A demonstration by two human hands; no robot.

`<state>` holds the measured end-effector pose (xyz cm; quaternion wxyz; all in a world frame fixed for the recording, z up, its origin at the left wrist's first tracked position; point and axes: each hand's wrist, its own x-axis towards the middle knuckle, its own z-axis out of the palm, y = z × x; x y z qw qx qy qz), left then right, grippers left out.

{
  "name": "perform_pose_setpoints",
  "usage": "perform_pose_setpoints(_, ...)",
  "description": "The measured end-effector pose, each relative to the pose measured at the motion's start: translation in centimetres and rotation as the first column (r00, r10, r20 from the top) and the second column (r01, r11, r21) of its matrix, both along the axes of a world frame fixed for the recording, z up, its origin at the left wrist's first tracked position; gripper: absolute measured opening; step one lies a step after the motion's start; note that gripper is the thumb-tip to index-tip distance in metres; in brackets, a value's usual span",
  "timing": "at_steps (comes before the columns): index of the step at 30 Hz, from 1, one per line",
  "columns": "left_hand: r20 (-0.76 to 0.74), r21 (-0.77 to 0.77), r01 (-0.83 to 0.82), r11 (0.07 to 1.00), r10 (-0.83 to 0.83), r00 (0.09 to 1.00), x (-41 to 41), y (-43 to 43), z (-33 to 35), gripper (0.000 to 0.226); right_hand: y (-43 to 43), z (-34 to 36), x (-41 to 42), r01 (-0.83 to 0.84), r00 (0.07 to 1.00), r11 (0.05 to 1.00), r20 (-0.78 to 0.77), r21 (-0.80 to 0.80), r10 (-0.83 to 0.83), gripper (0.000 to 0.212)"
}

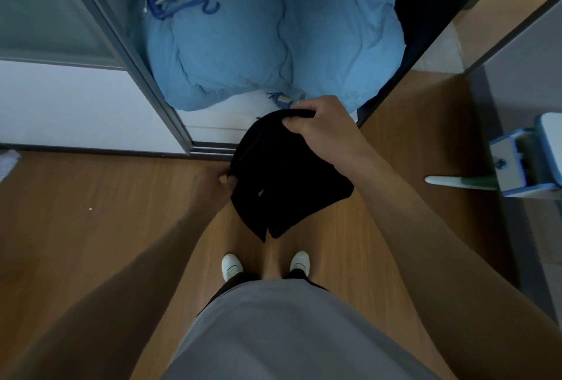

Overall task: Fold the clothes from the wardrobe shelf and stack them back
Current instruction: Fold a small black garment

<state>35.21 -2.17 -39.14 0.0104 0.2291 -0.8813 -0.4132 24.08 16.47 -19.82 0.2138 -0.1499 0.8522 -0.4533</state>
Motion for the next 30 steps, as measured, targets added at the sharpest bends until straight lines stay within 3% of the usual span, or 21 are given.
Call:
perform_pose_setpoints(2, -0.042, -0.022, -0.017, 1.0, 0.016, 0.999, 0.3, -1.0, 0.0, 0.018, 0.0, -0.1, 0.1, -0.015, 1.0, 1.0, 0.003, 0.008, 0.015, 0.028)
perform_pose_setpoints(7, -0.104, 0.038, 0.121, 0.992, -0.116, 0.988, 0.1, -1.3, 0.5, 0.029, -0.3, 0.2, 0.5, -0.063, 0.998, 0.998, -0.011, -0.01, 0.063, 0.018)
perform_pose_setpoints(10, -0.211, -0.012, 0.162, 0.987, -0.161, 0.964, -0.2, -0.4, 1.8, 0.036, -0.2, 0.6, 0.5, -0.155, 0.988, 0.987, -0.032, -0.034, 0.154, 0.01)
perform_pose_setpoints(15, -0.432, -0.107, 0.339, 0.935, -0.351, 0.831, -2.0, 0.7, 5.0, 0.016, 0.2, 1.2, 0.7, -0.358, 0.931, 0.934, -0.069, 0.02, 0.358, 0.029)
perform_pose_setpoints(18, -0.364, -0.038, 0.425, 0.905, -0.408, 0.837, -2.7, 0.9, 5.2, 0.014, 0.5, 1.3, 0.8, -0.384, 0.919, 0.923, -0.085, 0.035, 0.385, 0.031)
perform_pose_setpoints(21, -0.228, 0.053, 0.372, 0.927, -0.352, 0.908, -2.6, 1.2, 4.8, 0.017, 0.8, 1.1, 0.7, -0.351, 0.929, 0.936, -0.113, 0.027, 0.351, 0.031)
perform_pose_setpoints(24, -0.181, 0.05, 0.334, 0.941, -0.32, 0.93, -2.1, 1.6, 4.0, 0.01, 1.1, 0.9, 0.7, -0.269, 0.952, 0.963, -0.146, 0.02, 0.269, 0.031)
perform_pose_setpoints(26, -0.173, 0.058, 0.302, 0.952, -0.288, 0.942, -1.6, 1.8, 3.6, 0.023, 1.2, 0.8, 0.8, -0.235, 0.961, 0.972, -0.148, -0.001, 0.232, 0.031)
perform_pose_setpoints(30, -0.032, 0.115, 0.287, 0.951, -0.285, 0.958, -1.0, 2.0, 2.1, 0.015, 0.3, 1.1, 1.4, -0.263, 0.95, 0.963, -0.191, -0.054, 0.249, 0.028)
